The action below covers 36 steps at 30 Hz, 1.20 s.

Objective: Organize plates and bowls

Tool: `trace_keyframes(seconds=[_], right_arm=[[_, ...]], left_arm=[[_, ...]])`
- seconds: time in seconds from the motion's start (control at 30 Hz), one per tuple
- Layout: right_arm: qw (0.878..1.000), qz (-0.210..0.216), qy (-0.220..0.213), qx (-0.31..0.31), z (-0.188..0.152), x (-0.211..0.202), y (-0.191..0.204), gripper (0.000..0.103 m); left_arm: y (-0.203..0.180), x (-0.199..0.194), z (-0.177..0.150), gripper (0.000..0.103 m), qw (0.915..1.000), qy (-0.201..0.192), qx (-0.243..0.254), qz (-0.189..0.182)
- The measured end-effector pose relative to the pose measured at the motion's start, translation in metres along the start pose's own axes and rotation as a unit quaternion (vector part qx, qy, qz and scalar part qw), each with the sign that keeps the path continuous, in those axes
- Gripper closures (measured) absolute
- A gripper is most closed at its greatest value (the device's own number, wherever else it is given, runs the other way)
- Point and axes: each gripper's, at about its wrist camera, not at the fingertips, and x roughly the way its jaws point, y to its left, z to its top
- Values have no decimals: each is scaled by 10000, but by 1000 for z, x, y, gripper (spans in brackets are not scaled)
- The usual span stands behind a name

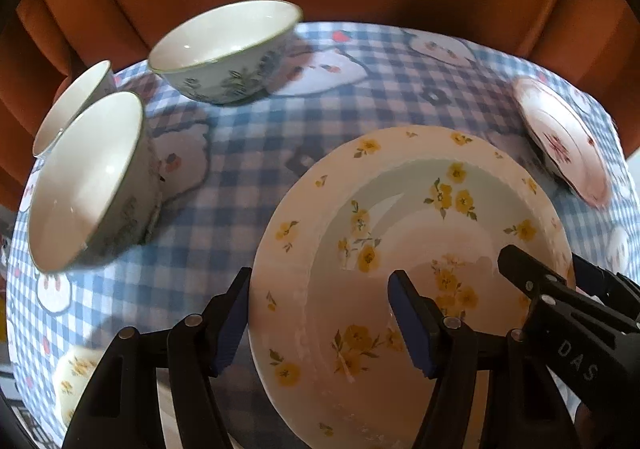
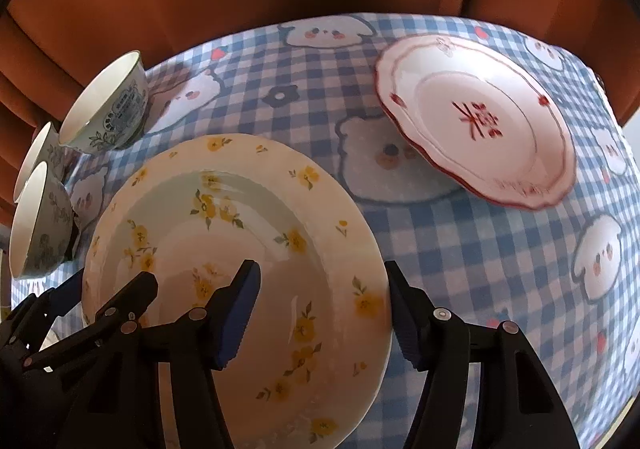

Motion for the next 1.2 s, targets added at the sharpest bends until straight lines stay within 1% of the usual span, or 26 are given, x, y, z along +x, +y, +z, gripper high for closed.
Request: trace_keyframes(seconds=[0.2, 0.37, 0.4, 0.47, 0.53, 0.6, 0.63, 0.73, 0.83, 0.93, 1.1, 1.2], right_arm=[[9996, -190, 133, 162, -25, -14, -27, 38], [9987, -346, 266, 266, -49, -24, -44, 38], [9986, -337, 298, 286, -53, -26, -48, 38], [9986, -278, 338, 311, -60, -29, -54, 38], [9990, -251, 319, 167, -63, -30, -54, 38], [9991, -210, 342, 121, -63, -28, -53, 36], [9991, -174, 361, 163, -63, -27, -55, 36], [9990, -81, 321, 286, -62, -26, -57, 36], [9992, 137, 304, 222, -60, -24, -61, 36], [9992, 184, 318, 181, -57, -23, -63, 36], [9989, 239, 370, 176, -58, -24, -63, 38], [9984, 231, 430, 285, -58, -25, -66, 38]], left_arm=[[-25, -14, -27, 35, 9993, 166, 195, -281], [-32, -23, -44, 35, 9975, 384, 74, -592], [-34, -24, -46, 35, 9974, 396, 106, -585], [-40, -25, -50, 35, 9981, 354, 259, -427], [-43, -23, -50, 35, 9985, 355, 287, -312], [-43, -18, -49, 35, 9985, 441, 209, -261], [-42, -15, -49, 33, 9983, 495, 152, -255], [-42, -12, -49, 32, 9986, 483, -16, -235], [-42, -10, -48, 30, 9984, 488, -162, -217], [-45, -10, -49, 30, 9985, 461, -264, -155], [-51, -15, -50, 32, 9987, 379, -331, -30], [-56, -19, -50, 33, 9991, 331, -244, 67]])
